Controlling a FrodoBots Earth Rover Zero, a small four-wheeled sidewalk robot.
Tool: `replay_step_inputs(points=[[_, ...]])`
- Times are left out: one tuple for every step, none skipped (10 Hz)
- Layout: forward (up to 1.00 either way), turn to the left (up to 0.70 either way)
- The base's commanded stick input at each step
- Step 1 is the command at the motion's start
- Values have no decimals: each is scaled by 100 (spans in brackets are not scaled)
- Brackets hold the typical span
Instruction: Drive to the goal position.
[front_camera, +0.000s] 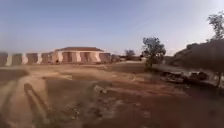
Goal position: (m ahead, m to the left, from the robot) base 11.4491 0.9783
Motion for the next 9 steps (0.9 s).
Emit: replay_step_inputs(points=[[70, 0], [70, 0], [70, 0], [70, 0], [70, 0], [68, 0], [67, -1], [67, -32], [67, -34]])
